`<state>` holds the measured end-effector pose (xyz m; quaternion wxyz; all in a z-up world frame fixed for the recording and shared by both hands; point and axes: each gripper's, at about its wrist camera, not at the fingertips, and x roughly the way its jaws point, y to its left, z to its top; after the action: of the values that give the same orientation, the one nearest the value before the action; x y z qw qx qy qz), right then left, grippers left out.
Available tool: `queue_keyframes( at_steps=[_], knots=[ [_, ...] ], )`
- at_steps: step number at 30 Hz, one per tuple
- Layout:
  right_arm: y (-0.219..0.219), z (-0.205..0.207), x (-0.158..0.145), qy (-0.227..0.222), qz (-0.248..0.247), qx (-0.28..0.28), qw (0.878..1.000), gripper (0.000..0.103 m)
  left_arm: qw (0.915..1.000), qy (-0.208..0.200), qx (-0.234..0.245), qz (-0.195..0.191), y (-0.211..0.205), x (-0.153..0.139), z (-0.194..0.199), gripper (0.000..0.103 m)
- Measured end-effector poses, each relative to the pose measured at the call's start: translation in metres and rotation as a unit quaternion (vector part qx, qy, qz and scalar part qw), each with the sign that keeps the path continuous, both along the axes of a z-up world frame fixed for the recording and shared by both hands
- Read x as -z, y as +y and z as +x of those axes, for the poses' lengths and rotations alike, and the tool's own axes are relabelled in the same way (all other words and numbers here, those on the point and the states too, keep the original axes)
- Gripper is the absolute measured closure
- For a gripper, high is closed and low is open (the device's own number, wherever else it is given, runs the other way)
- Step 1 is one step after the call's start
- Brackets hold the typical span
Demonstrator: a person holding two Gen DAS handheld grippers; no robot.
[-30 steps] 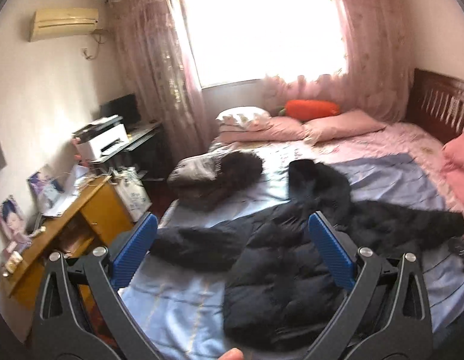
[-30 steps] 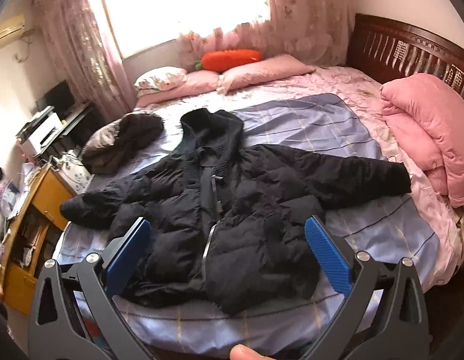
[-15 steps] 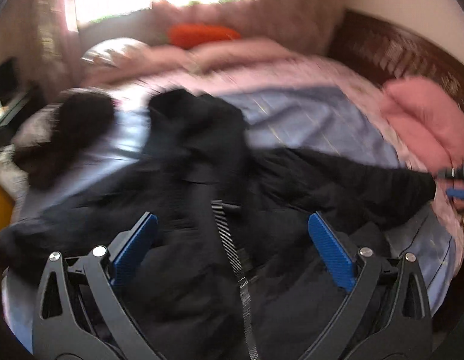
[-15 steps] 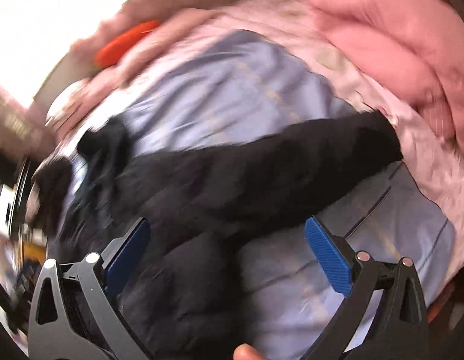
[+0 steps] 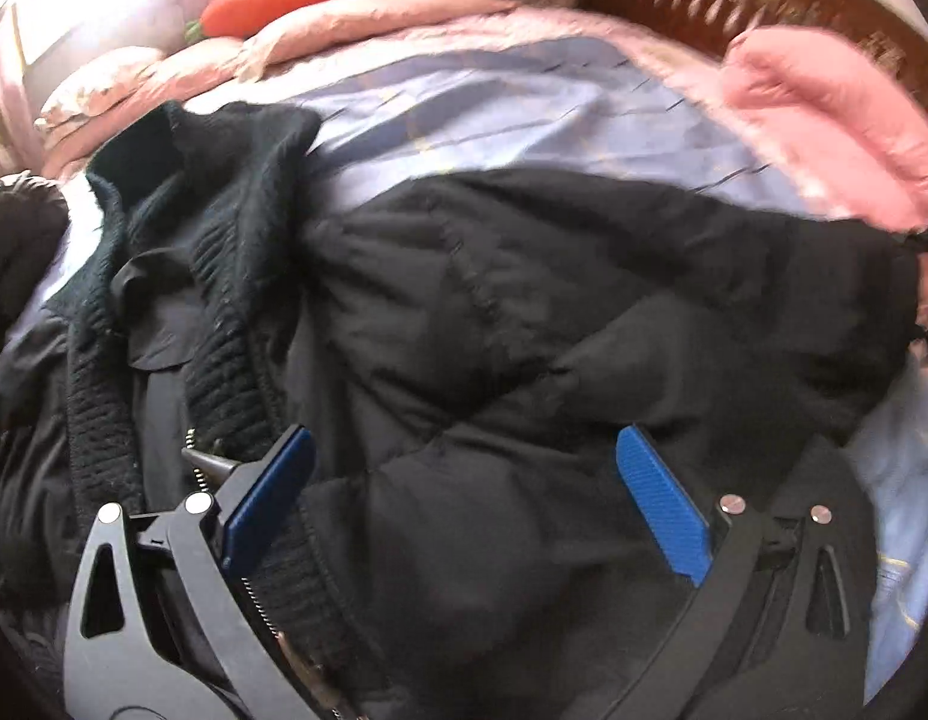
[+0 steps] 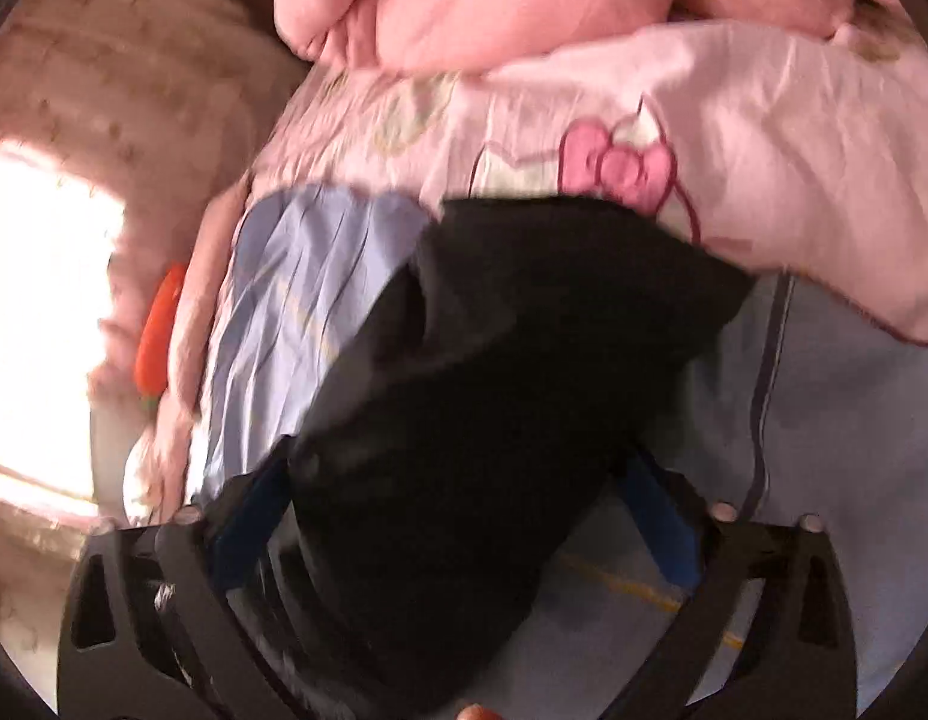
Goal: Fold large clothes
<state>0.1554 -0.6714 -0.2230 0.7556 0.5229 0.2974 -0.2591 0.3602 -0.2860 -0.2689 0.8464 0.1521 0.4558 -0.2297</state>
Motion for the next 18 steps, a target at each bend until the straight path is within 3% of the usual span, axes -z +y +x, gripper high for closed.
queue_keyframes(
  at_steps=[1, 3, 5, 8, 10, 13, 15, 18],
  knots=[
    [0.0, 0.002, -0.007, 0.009, -0.012, -0.003, 1.0, 0.062, 0.9999, 0.002, -0.007, 0.015, -0.001, 0.005, 0.003, 0.002],
    [0.0, 0.003, -0.024, 0.013, -0.034, -0.004, 0.999, 0.077, 0.9988, 0.014, -0.023, 0.042, -0.004, 0.016, 0.006, 0.002],
    [0.003, 0.007, -0.039, 0.025, -0.061, -0.005, 0.998, 0.082, 0.9973, 0.016, -0.032, 0.065, -0.006, 0.024, 0.006, 0.002],
    [0.025, 0.018, -0.08, 0.03, -0.138, -0.014, 0.99, 0.084, 0.9911, 0.002, -0.024, 0.131, -0.021, 0.032, 0.001, 0.002],
    [0.064, 0.032, -0.131, 0.013, -0.224, -0.056, 0.973, 0.084, 0.986, -0.023, -0.007, 0.165, -0.024, 0.015, -0.008, 0.003],
    [0.13, 0.048, -0.196, -0.029, -0.3, -0.125, 0.945, 0.083, 0.9856, -0.082, 0.017, 0.147, 0.011, -0.049, -0.029, 0.003],
    [0.197, 0.055, -0.242, -0.079, -0.333, -0.195, 0.919, 0.083, 0.9849, -0.098, 0.005, 0.143, 0.05, -0.09, -0.035, 0.003],
    [0.302, 0.078, -0.281, -0.133, -0.351, -0.301, 0.877, 0.082, 0.9876, -0.102, -0.051, 0.108, 0.136, -0.149, -0.042, 0.002]
  ],
)
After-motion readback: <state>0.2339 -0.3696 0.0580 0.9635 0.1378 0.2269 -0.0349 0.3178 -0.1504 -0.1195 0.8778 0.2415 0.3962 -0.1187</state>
